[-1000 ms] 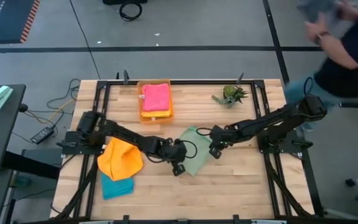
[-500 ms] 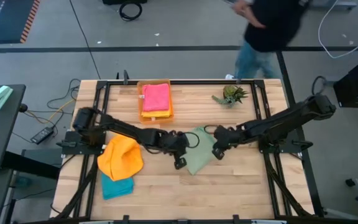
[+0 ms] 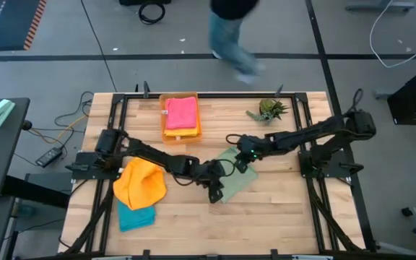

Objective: Fold microfiber towels
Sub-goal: Fold the green microfiber cloth

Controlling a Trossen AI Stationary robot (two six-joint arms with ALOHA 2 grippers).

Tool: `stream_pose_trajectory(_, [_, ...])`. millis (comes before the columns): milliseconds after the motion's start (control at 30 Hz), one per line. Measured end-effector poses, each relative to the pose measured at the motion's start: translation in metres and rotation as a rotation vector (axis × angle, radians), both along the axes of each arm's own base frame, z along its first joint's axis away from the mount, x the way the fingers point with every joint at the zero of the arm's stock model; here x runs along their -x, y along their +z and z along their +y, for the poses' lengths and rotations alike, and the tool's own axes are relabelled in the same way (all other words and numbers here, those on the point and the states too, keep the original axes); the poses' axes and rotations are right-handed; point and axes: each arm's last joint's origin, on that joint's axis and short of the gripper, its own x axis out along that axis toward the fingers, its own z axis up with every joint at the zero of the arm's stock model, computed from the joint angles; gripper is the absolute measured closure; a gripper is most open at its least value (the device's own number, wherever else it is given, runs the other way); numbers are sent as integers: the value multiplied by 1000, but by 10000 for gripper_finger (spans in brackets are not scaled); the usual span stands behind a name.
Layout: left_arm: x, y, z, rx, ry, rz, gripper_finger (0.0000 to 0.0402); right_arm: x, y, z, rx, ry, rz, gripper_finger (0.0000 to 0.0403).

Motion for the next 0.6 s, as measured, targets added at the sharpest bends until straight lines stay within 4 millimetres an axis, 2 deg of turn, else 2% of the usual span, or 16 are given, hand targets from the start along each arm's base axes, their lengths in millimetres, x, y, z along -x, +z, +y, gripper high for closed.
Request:
stream_pose_trajectory(100, [-3, -19, -5, 33, 16, 25, 389, -4, -13, -6, 3, -4, 40, 400])
stream_pose_trajectory(267, [-5, -28, -14, 74, 27, 20, 396, -10, -30, -12, -1, -5, 79, 400])
stream_pose_trajectory(467, [-3, -29, -20, 96, 22, 40, 374, -10, -32, -16, -1, -36, 88, 400])
stream_pose_trajectory(600, [-1, -31, -20, 110, 11, 70, 378, -7, -29, -21, -6, -70, 79, 400])
